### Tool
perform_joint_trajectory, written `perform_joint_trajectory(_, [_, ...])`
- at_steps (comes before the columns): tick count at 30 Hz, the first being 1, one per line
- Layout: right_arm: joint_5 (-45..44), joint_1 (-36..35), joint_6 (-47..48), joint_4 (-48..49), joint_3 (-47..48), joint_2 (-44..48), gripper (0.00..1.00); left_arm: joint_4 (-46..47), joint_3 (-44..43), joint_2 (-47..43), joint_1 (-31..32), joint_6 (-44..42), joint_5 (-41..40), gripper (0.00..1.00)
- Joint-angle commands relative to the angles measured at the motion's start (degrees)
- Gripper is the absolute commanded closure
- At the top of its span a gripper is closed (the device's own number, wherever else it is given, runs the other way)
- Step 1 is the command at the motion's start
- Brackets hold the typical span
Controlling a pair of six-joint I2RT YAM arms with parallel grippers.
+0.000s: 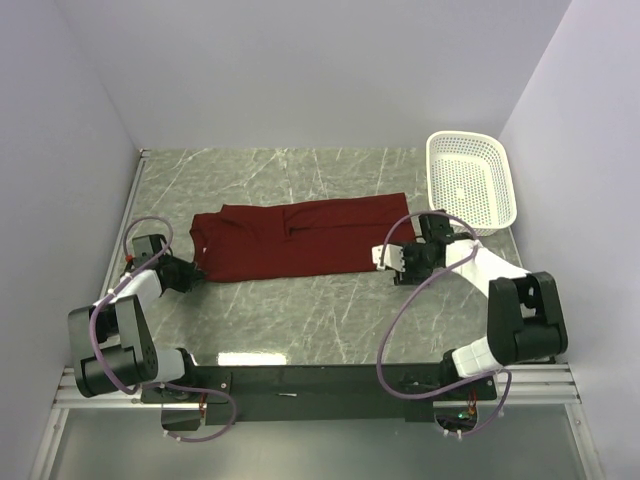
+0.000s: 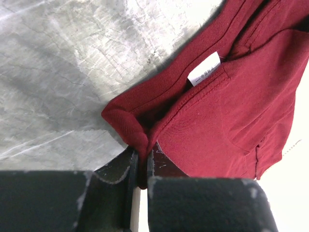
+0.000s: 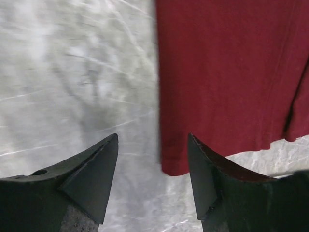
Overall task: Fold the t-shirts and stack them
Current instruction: Fold the tshirt
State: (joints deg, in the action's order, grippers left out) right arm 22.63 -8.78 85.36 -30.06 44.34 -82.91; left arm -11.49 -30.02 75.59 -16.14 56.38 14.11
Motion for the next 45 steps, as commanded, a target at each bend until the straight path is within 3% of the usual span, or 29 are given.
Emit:
perform_joint_trajectory(1, [-3.2,-0.8,-0.8,5.0,2.6,-3.3,0.35,0.6,0.1,0.0,-0.6,-1.4,-0.2,0.97])
perform_joint_trajectory(5, [-5.8,-2.1,-1.5,6.7,3.4,-6.5,0.38,0.4,-0.4,0.5,-0.6,-1.8,0.1,0.97])
perform_joint_trajectory(11, [-8.7,-3.8,-3.2,8.0,5.0,-10.0,0.52,0.1,-1.3,1.0,-0.9,-2.2,-0.1,0.97])
perform_joint_trajectory(17, [-8.1,-4.1,-1.7,1.4,4.4,-7.7,0.82,-0.6,-2.8,2.5,-1.5,-3.2,-0.9,0.97])
perform_joint_trajectory(19, [-7.8,-4.7,-0.2,-1.9,2.2,-3.8,0.98,-0.6,-3.7,3.3,-1.9,-3.8,-1.2,0.97])
perform_joint_trajectory(27, [-10.4,-12.0,3.2,-18.5,-6.0,12.0,1.00,-0.2,-15.1,13.8,-3.2,-5.7,-0.9,0.98])
perform_joint_trajectory(31, [-7.7,-21.0,-2.1,-22.6,-8.4,19.3,1.00,0.9,-24.2,21.6,-3.2,-7.0,5.0,0.98])
perform_joint_trajectory(35, [-3.6,-32.5,-10.4,-21.7,-7.9,20.9,1.00,1.4,-30.1,28.7,-2.7,-9.1,9.2,0.97])
perform_joint_trajectory(37, [-2.0,-35.7,-15.5,-19.7,-6.9,19.1,0.83,0.6,-33.2,31.4,-2.1,-10.7,9.8,0.96])
perform_joint_trajectory(38, [-1.2,-37.9,-17.1,-19.2,-6.4,18.5,0.55,0.2,-34.2,32.2,-2.1,-11.8,10.0,0.96])
perform_joint_trajectory(40, [0.7,-39.0,-20.5,-18.4,-3.7,16.6,0.43,0.0,-36.9,34.3,-2.1,-13.6,10.9,0.92])
perform_joint_trajectory(41, [3.0,-39.3,-21.4,-18.4,-2.3,16.2,0.36,-1.4,-38.2,34.9,-2.1,-15.5,10.2,0.81])
perform_joint_trajectory(43, [3.4,-39.0,-28.9,-15.0,2.4,15.6,0.34,-2.4,-40.9,34.5,-2.2,-17.6,8.1,0.57])
perform_joint_trajectory(45, [2.8,-35.7,-33.9,-11.3,8.5,14.1,0.32,-2.7,-41.8,32.9,-2.2,-20.6,3.8,0.48])
